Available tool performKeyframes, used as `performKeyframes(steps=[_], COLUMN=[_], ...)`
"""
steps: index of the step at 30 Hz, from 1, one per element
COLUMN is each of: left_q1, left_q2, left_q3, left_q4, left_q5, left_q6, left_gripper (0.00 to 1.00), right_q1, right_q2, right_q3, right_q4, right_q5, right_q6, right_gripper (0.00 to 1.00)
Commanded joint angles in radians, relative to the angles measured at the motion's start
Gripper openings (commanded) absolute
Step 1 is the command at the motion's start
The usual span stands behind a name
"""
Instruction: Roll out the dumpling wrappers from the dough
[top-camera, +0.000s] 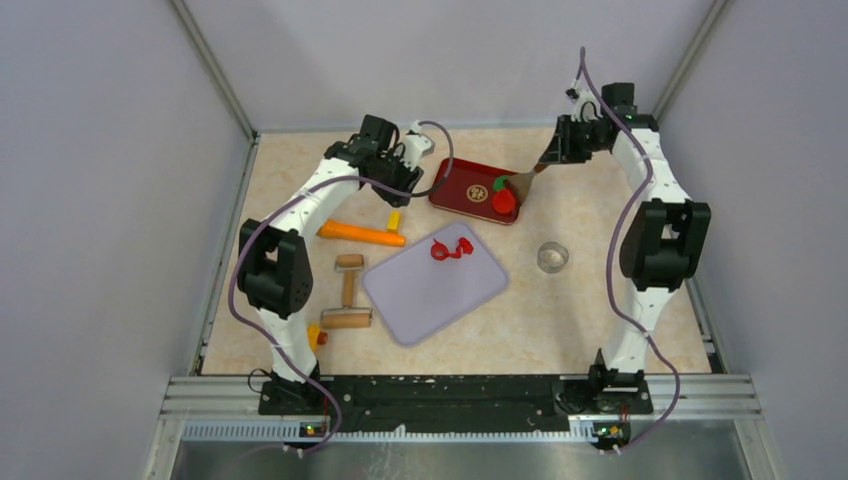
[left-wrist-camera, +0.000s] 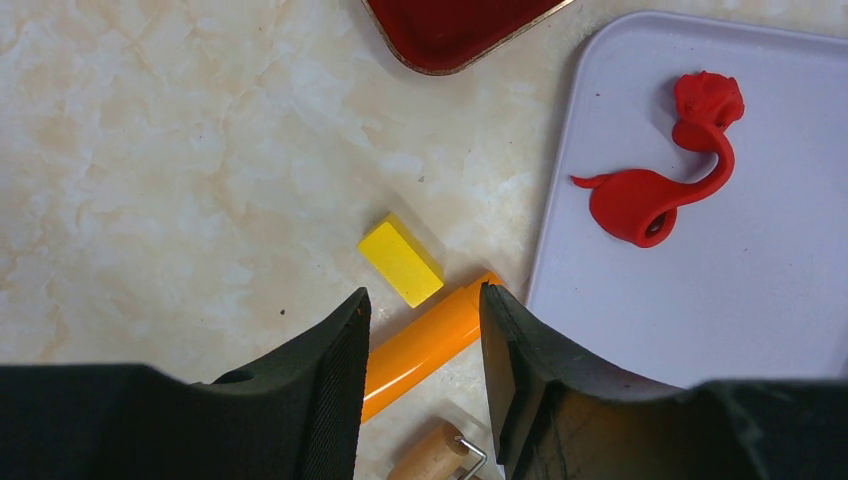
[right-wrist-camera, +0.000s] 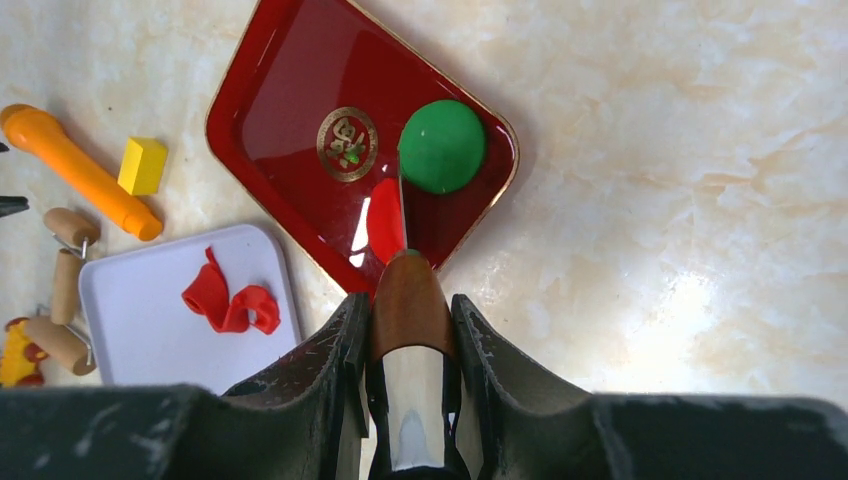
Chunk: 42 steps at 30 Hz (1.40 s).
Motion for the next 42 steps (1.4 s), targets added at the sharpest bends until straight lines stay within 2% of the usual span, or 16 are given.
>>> performKeyframes(steps=[1, 5, 11, 17, 23, 27, 29, 34, 42], left_q1=[-0.001, 0.0, -0.001, -0.001, 0.003, 0.022, 0.031, 0.038, 0.04], left_q2=[0.008, 0.014, 0.019, 0.012, -0.011, -0.032, -0.041, -0.055, -0.063], left_q3=[0.009, 0.016, 0.021, 0.009, -0.015, -0.046, -0.057, -0.07, -0.083], left_q4=[0.036, 0.038, 0.039, 0.04, 0.034, 0.034, 0.034, 0.035, 0.04], left_q5=[0.025, 0.033, 0.044, 0.048, 0.029, 0.029, 0.03, 0.027, 0.026], left_q6=[-0.018, -0.021, -0.025, -0.025, -0.017, -0.034, -0.036, -0.037, -0.039], left_gripper=[0.48, 0.48, 0.49, 0.49, 0.49, 0.49, 0.49, 0.49, 0.49], right_q1=[0.026, 0.026, 0.027, 0.051, 0.132, 0.22, 0.261, 0.316, 0.323], right_q2=[-0.109, -0.125, -0.165, -0.198, -0.271, -0.325, -0.351, -0.368, -0.356], right_q3=[0.096, 0.117, 0.056, 0.01, -0.104, -0.185, -0.225, -0.267, -0.293], right_q4=[-0.055, -0.073, -0.068, -0.014, 0.072, 0.081, 0.107, 0.125, 0.171], right_q5=[0.053, 0.047, 0.027, -0.021, -0.063, -0.014, 0.028, 0.092, 0.17], right_q6=[-0.092, -0.098, -0.091, -0.173, -0.449, -0.737, -0.821, -0.963, -1.153], right_gripper=[0.0, 0.0, 0.0, 0.0, 0.0, 0.0, 0.0, 0.0, 0.0])
